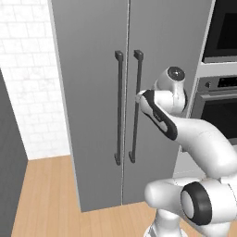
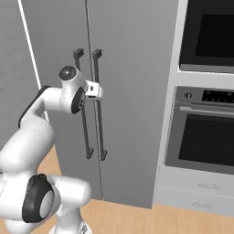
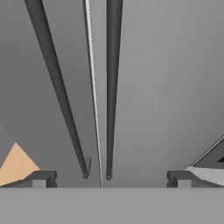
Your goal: Take the strawberry from the fridge and place it on top of the pancake, located on the dining counter.
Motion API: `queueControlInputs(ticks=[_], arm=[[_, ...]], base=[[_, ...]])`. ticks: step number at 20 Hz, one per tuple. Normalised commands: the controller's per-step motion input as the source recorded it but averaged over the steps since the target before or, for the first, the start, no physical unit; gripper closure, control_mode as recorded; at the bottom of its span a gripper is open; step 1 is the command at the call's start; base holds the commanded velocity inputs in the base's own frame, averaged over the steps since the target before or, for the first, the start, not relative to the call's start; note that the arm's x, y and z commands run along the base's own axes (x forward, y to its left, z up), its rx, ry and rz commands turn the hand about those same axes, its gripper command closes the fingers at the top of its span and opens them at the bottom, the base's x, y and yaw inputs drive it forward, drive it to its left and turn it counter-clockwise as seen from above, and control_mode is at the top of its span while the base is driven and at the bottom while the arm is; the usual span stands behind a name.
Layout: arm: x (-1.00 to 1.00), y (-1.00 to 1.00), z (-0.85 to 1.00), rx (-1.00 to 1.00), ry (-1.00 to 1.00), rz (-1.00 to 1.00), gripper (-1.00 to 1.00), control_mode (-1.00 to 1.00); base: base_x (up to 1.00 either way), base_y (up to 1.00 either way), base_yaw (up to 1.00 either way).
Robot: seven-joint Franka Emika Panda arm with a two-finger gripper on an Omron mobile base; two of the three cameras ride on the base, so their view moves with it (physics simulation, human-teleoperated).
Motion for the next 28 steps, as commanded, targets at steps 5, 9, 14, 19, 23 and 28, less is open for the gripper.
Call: queueControlInputs(ticks=[5, 9, 14, 19, 23, 28], arm=[[0.52, 0.00, -0.10, 0.00, -0.03, 0.00, -1.00, -1.00], [0.60, 0.01, 0.00, 0.00, 0.04, 0.00, -1.00, -1.00], [0.54, 0.00, -0.06, 0.00, 0.02, 0.00, -1.00, -1.00], [0.45, 0.00, -0.19, 0.00, 0.00, 0.00, -1.00, -1.00], [0.50, 0.01, -0.18, 0.00, 0.00, 0.00, -1.00, -1.00], [0.45, 0.00, -0.19, 0.00, 0.00, 0.00, -1.00, -1.00]], base=[[0.00, 0.00, 0.00], [0.00, 0.00, 0.00], [0.00, 0.00, 0.00], [0.00, 0.00, 0.00], [0.00, 0.00, 0.00], [0.00, 0.00, 0.00]])
